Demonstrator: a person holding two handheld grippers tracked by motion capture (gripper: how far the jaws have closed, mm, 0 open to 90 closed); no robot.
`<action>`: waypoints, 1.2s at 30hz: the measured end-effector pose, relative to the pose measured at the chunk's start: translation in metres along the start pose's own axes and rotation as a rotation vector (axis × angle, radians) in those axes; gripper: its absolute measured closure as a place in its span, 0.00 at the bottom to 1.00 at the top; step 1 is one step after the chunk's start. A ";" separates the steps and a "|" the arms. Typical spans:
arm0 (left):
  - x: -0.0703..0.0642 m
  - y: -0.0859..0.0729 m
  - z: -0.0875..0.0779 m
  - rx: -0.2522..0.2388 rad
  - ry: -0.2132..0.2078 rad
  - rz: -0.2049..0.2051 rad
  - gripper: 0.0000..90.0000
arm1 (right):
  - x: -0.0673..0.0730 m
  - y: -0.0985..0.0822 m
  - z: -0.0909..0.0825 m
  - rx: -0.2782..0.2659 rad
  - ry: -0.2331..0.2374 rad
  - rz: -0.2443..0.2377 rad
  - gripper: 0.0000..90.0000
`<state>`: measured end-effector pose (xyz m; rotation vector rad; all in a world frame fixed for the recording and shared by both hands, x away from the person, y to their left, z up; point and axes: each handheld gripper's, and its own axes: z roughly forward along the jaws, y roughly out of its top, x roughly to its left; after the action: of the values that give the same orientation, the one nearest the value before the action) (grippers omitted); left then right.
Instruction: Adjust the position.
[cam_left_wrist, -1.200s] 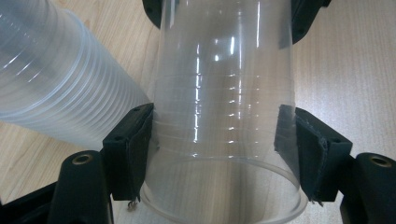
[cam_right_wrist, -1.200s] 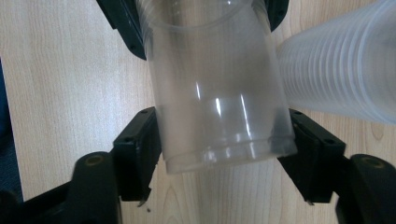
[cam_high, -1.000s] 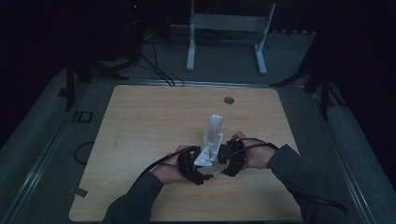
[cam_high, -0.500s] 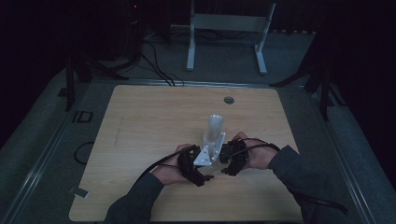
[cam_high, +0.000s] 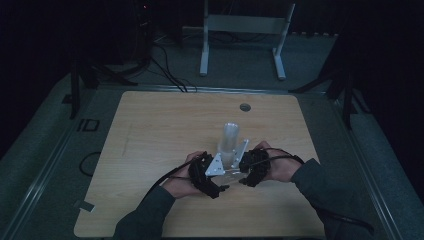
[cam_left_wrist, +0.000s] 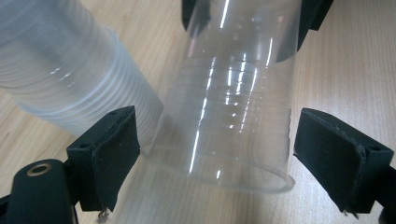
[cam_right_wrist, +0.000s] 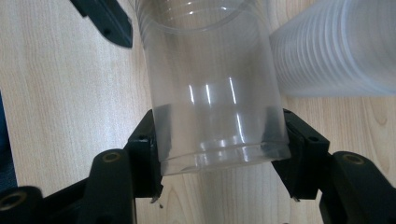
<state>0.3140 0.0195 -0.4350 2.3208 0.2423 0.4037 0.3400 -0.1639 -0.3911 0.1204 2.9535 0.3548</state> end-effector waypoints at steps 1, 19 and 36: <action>0.001 -0.001 -0.001 -0.007 -0.002 -0.007 0.16 | 0.000 -0.001 0.000 0.001 -0.001 0.000 0.46; 0.009 -0.006 -0.013 -0.057 0.030 -0.051 0.19 | -0.004 -0.024 0.002 -0.010 -0.032 0.107 0.46; 0.010 -0.009 -0.016 -0.073 0.047 -0.068 0.24 | -0.005 -0.046 0.000 -0.017 -0.046 0.188 0.46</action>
<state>0.3172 0.0391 -0.4288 2.2273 0.3233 0.4264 0.3421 -0.2089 -0.4017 0.3997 2.9002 0.3956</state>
